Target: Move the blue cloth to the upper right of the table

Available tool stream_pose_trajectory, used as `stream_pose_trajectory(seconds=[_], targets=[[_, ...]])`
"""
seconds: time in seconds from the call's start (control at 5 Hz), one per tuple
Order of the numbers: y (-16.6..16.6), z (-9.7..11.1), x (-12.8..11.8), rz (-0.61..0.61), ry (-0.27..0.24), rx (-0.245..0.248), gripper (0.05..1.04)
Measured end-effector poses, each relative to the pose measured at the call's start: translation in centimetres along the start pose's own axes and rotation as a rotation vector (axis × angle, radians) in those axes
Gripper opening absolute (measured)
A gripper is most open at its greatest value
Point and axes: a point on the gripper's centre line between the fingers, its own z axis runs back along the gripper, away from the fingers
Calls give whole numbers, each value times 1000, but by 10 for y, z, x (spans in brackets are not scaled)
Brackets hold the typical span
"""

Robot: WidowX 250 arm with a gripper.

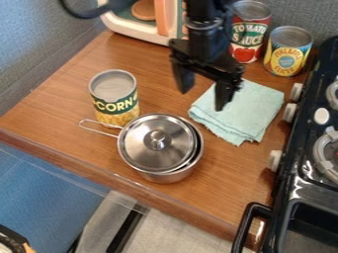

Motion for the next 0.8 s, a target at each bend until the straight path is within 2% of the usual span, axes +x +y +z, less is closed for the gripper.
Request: stream_pose_trajectory(seconds=[0.4, 0.6, 0.8], targets=[[-14, -36, 39, -25, 18, 12, 1001], [-16, -50, 52, -23, 30, 23, 1001], [-14, -67, 54, -22, 62, 29, 1001]])
